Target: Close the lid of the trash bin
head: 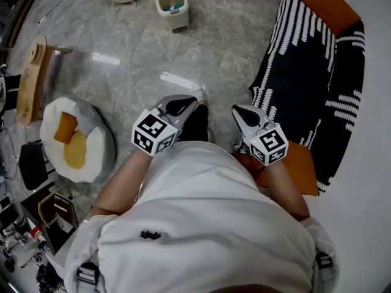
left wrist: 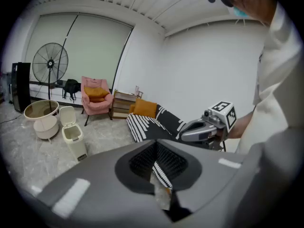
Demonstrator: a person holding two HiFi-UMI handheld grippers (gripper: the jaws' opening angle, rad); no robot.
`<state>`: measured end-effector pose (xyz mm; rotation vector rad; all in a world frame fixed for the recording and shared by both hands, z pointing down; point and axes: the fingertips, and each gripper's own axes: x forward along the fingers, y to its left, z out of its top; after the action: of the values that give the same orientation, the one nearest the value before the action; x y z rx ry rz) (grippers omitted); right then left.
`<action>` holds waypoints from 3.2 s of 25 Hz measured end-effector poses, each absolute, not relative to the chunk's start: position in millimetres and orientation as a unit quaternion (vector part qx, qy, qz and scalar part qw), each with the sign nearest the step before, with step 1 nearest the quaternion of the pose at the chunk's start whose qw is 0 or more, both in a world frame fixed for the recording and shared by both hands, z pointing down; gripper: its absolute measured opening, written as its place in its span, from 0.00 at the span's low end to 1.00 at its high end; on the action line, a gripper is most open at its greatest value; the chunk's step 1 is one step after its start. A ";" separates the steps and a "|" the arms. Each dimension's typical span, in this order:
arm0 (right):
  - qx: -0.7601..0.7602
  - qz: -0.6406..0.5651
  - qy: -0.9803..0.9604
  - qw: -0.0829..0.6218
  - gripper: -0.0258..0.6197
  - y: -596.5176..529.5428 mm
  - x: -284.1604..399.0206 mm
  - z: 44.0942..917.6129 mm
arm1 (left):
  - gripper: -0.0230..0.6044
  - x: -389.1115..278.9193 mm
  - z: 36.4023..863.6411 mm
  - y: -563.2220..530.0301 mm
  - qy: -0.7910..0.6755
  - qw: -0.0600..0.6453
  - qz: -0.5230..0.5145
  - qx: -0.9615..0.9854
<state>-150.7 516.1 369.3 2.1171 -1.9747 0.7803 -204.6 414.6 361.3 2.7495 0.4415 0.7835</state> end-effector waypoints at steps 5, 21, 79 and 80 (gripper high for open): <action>0.708 0.257 -0.652 0.089 0.04 478.4 -94.6 367.8 | 0.13 -136.8 376.1 376.5 0.162 0.134 0.267 0.940; 0.647 0.233 -0.710 0.154 0.10 288.6 61.1 359.2 | 0.13 -11.9 359.2 211.5 0.104 0.161 0.220 0.957; 0.306 0.231 -0.829 0.408 0.23 -316.8 318.3 659.3 | 0.13 104.3 391.3 -56.3 -0.309 0.339 0.191 0.868; 0.304 0.231 -0.828 0.411 0.23 -318.5 316.2 661.5 | 0.13 103.5 392.1 -57.1 -0.309 0.340 0.191 0.867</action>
<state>316.2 -318.5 661.5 0.7653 -2.0833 0.5807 103.5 -57.1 392.1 2.2574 -0.8047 0.4961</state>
